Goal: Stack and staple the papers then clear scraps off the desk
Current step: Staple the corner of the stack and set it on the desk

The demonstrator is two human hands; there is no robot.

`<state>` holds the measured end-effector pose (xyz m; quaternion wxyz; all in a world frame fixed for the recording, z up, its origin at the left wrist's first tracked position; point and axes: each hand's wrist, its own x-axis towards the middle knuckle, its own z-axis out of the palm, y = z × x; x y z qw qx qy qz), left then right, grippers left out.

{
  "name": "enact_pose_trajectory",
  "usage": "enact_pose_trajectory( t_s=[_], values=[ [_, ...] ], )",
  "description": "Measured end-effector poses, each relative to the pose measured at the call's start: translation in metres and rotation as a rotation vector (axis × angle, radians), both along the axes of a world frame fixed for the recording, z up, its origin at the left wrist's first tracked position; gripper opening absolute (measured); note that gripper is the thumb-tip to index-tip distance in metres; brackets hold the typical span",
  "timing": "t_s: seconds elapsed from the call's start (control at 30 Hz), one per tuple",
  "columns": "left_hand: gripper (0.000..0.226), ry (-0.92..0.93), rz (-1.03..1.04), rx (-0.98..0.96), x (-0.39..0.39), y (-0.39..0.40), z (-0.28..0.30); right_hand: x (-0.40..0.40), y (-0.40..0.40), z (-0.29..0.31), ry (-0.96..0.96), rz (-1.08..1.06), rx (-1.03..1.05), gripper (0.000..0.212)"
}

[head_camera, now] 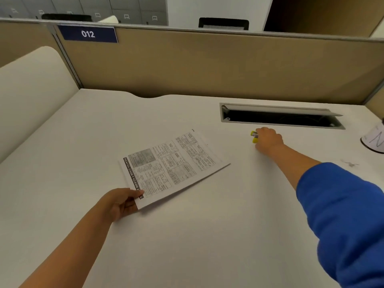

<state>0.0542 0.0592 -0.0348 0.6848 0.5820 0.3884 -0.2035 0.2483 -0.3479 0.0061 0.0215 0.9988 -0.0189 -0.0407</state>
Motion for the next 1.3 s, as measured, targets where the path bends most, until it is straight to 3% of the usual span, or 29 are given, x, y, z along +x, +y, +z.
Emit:
enact_pose_trajectory(
  t_s=[0.17, 0.33, 0.43, 0.5, 0.63, 0.73, 0.83, 0.9, 0.97, 1.13, 1.3],
  values=[
    [0.013, 0.012, 0.02, -0.002, 0.002, -0.001, -0.001, 0.02, -0.003, -0.01, 0.076, 0.03, -0.017, 0.045],
    [0.012, 0.033, 0.033, -0.006, 0.004, -0.002, 0.002, 0.029, -0.003, -0.013, 0.022, 0.084, -0.073, 0.035],
    [0.014, 0.04, 0.033, -0.009, 0.004, -0.003, 0.004, 0.023, 0.0, -0.016, 0.012, 0.044, 0.037, 0.04],
    [0.016, 0.037, 0.039, -0.004, 0.003, -0.006, 0.005, 0.012, 0.01, -0.013, 0.027, -0.039, 0.329, 0.041],
    [0.024, 0.002, 0.051, 0.005, 0.0, -0.014, 0.011, -0.033, 0.043, 0.01, 0.036, -0.288, 1.182, 0.043],
    [0.027, -0.025, 0.068, -0.01, -0.008, -0.024, 0.014, -0.091, 0.07, 0.024, 0.193, -0.353, 1.744, 0.024],
    [0.03, -0.053, 0.099, -0.051, -0.019, -0.041, 0.018, -0.154, 0.099, 0.025, 0.488, -0.485, 2.082, 0.026],
    [0.03, -0.075, 0.139, -0.106, -0.027, -0.053, 0.018, -0.192, 0.12, 0.022, 0.664, -0.545, 2.105, 0.026],
    [0.027, -0.086, 0.193, -0.165, -0.033, -0.063, 0.019, -0.222, 0.136, 0.015, 0.752, -0.557, 1.974, 0.024],
    [0.015, -0.082, 0.251, -0.298, -0.039, -0.074, 0.024, -0.266, 0.155, -0.002, 0.691, -0.546, 1.614, 0.039],
    [0.012, -0.096, 0.203, -0.309, -0.043, -0.081, 0.036, -0.279, 0.173, -0.001, 0.639, -0.527, 1.553, 0.04]
  ],
)
